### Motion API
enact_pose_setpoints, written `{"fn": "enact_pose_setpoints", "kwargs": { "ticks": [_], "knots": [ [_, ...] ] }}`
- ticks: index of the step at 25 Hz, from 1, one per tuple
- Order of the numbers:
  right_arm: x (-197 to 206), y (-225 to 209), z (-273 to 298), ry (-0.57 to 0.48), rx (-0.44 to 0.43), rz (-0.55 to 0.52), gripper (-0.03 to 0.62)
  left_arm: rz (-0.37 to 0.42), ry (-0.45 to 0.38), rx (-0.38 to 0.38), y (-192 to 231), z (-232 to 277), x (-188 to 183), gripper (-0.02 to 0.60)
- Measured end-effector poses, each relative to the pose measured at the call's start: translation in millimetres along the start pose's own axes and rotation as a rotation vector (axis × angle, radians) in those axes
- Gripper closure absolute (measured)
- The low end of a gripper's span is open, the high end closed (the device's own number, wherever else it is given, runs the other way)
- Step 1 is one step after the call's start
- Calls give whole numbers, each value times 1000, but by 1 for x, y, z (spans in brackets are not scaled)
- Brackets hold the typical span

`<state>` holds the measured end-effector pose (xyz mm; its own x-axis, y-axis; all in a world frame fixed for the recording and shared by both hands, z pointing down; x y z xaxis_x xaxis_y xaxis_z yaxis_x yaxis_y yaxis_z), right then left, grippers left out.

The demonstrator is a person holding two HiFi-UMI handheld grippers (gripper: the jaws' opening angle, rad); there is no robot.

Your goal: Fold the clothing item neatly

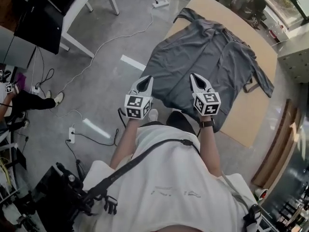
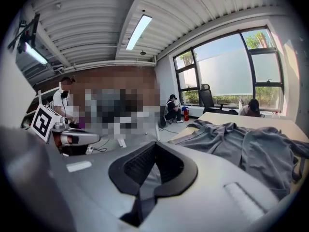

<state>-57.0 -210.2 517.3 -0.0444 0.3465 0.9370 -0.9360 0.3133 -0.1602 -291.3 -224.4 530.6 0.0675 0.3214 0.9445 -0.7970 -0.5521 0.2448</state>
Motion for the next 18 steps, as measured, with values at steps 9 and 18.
{"fn": "enact_pose_setpoints", "kwargs": {
  "ticks": [9,18],
  "knots": [
    [0,-62,98,124,7,-67,588,-131,161,-190,102,18,41,580],
    [2,-158,228,281,15,-111,505,-340,329,-88,124,87,91,472]
  ]
}}
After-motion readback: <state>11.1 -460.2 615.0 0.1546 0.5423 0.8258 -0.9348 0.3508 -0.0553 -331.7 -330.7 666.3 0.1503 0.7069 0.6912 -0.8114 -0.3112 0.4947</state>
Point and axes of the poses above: the fingertips, and each gripper's own axes: z forward along the fingers, y to its left, x out of its underside, the point moved 5 cm from there along -z, backward along the fingers, and after that the axes turned 9 degrees about -y, right-handed, at the moved point
